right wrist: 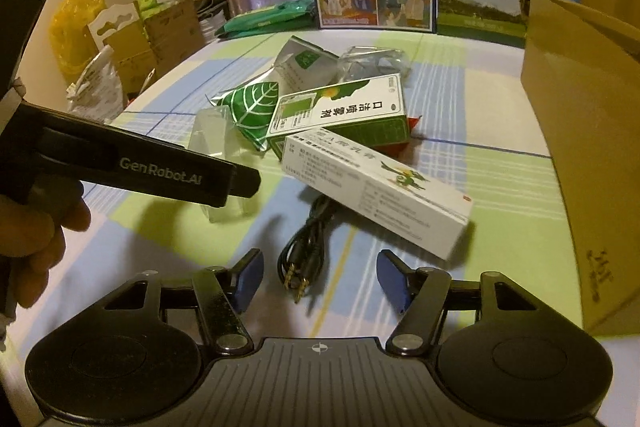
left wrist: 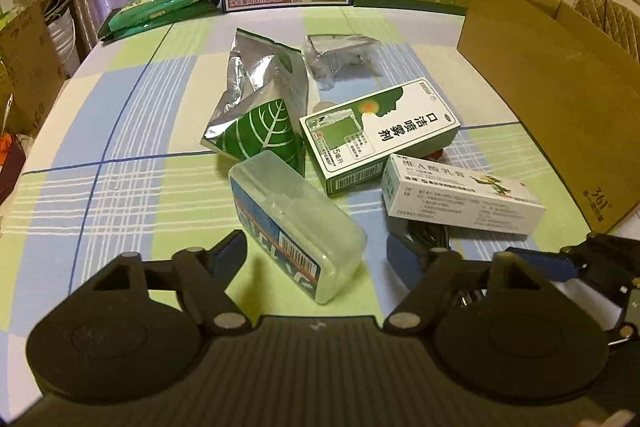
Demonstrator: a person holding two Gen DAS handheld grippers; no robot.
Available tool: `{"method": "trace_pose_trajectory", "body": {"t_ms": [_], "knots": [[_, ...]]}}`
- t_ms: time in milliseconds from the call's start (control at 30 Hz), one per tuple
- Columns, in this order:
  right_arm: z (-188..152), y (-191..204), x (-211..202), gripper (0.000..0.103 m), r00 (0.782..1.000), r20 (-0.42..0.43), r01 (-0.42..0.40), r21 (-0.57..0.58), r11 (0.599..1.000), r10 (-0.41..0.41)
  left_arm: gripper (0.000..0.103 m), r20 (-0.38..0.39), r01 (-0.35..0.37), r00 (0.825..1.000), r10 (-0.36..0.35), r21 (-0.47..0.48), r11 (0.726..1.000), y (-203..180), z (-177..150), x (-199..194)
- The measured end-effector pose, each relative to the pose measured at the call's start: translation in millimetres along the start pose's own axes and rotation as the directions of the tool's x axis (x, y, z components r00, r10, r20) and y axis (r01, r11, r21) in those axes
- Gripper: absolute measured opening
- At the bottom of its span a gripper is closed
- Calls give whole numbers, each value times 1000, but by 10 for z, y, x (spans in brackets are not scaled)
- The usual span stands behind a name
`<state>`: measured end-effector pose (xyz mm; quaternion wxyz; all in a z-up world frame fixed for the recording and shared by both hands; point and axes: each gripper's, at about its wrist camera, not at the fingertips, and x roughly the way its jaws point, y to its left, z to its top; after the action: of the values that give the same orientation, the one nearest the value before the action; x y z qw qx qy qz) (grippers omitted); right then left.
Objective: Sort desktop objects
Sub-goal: 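Grasp the clear plastic box with the left tool while the right tool grasps the black cable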
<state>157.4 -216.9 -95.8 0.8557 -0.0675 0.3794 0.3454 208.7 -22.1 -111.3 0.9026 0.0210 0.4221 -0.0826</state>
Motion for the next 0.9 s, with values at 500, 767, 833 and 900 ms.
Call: {"method": "trace_pose_trajectory", "body": {"t_ms": [500, 767, 833, 900], "knots": [[-34, 104, 4, 22, 999, -28, 29, -30, 999, -29, 34, -18, -49, 999, 50, 61, 997, -33, -135, -121], [-405, 0, -503, 22, 993, -90, 68, -39, 997, -71, 34, -31, 20, 999, -16, 132, 991, -293, -348, -348], [-503, -49, -619, 22, 992, -91, 83, -41, 996, -86, 34, -27, 37, 999, -33, 152, 988, -361, -410, -394], [-568, -88, -679, 22, 992, -79, 96, -33, 995, -98, 34, -26, 47, 999, -43, 163, 986, -405, -464, -409]]}}
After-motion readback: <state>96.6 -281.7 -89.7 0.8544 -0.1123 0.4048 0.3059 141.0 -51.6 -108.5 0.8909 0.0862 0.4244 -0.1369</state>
